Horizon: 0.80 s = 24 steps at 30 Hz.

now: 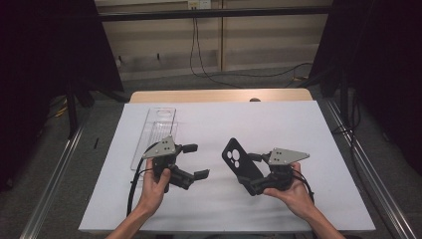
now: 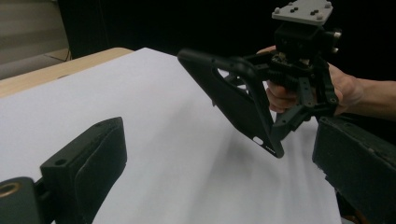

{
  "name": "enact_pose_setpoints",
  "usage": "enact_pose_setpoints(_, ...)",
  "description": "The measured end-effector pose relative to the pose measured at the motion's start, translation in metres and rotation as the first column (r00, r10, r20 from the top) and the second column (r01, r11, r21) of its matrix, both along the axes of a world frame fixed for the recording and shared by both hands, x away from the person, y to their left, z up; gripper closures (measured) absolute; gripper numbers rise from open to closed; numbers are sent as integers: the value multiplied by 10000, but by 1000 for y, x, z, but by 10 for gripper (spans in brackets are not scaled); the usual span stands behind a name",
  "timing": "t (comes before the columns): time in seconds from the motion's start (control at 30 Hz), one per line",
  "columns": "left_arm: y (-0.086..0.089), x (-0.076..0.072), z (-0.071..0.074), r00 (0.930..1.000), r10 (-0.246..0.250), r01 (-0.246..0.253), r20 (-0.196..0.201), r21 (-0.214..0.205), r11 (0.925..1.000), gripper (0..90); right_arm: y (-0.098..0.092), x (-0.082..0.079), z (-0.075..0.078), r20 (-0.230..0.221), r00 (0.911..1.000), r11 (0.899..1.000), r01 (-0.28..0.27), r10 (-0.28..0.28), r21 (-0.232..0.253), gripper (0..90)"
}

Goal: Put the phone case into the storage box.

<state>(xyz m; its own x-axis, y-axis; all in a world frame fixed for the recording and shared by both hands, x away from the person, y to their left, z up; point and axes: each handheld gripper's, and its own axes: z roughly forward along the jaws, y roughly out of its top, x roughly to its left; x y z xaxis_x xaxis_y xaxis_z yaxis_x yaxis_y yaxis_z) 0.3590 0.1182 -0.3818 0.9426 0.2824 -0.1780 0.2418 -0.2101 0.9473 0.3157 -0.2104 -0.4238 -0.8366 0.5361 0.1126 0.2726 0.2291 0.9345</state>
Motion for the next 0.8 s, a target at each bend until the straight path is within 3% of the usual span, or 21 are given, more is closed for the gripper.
enact_pose_setpoints(0.3, -18, 12, 9, 9965, -814, 813, 185, 22, 9967, 29, 0, 9, 0, 154, 9999, 9988, 22, -30, 499, 143)
enact_pose_setpoints(0.63, -26, 6, 6, 9865, -1607, 1591, 303, 490, 9860, 23, 4, 4, -2, 203, 9984, 9974, -537, 528, 477, 142)
enact_pose_setpoints(0.8, -25, 7, 5, 9861, -1625, 1605, 337, 545, 9855, 20, 7, 2, -5, 145, 9970, 9962, -762, 756, 421, 142)
